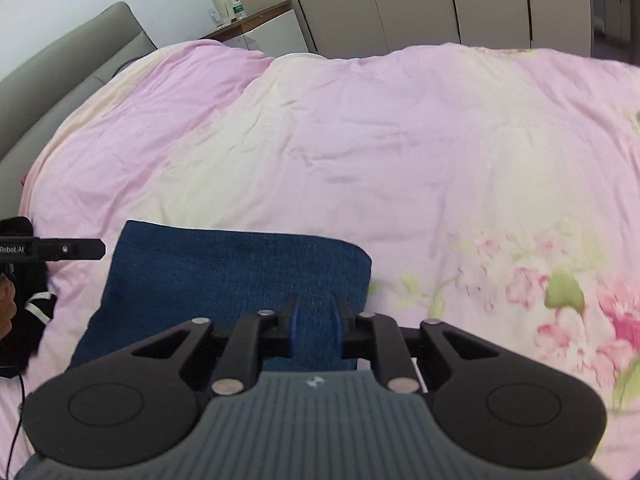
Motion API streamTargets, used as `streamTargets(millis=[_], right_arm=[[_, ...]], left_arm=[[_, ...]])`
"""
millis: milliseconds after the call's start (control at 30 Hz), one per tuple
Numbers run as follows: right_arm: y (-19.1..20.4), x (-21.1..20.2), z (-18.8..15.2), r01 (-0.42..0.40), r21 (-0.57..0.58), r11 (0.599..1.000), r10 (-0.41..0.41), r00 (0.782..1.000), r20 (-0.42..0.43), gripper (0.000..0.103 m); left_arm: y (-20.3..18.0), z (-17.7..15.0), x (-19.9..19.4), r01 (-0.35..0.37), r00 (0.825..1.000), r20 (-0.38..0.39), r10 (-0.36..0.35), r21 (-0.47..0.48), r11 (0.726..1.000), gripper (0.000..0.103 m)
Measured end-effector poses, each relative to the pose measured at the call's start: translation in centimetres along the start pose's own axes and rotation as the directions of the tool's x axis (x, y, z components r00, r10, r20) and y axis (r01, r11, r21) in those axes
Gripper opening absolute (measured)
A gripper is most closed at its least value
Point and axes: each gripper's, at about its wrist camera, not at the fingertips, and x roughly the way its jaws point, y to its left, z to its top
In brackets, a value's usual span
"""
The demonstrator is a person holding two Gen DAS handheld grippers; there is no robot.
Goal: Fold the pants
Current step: 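Release the jeans with both grippers and pull them back from the stack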
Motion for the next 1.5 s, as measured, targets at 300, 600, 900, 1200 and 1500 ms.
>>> streamTargets(millis=[300,600,900,1200,1500], right_arm=[[-1.4,6.9,-0.1,0.064,-0.003,0.998,-0.064,0.994,-0.086,0.000],[1.3,1.4,-2.2,0.081,-0.004,0.997,-0.081,0.995,-0.058,0.008],[4.0,-5.7,-11.2,0.099,0.021,0.995,-0.098,0.995,-0.034,0.016],[4.6,-7.1,-18.4,0.185,0.031,0.982,-0.181,0.978,-0.108,0.018],[3.7,-8.2,-19.6,0.144,0.121,0.982,-0.125,0.980,-0.152,0.021]], left_arm=[[3.5,-0.4,5.1,-0.052,0.996,-0.071,0.047,-0.060,0.997,0.006],[-2.0,-3.1,-2.6,-0.064,0.996,-0.047,0.071,0.149,0.987,0.009],[-4.0,-10.6,-5.4,-0.089,0.984,-0.129,0.124,0.244,0.966,0.009],[-2.5,-12.3,-4.0,-0.120,0.978,-0.151,0.144,0.157,0.980,0.008],[-4.3,-13.5,-6.7,-0.212,0.953,-0.175,0.246,0.190,0.959,0.006]])
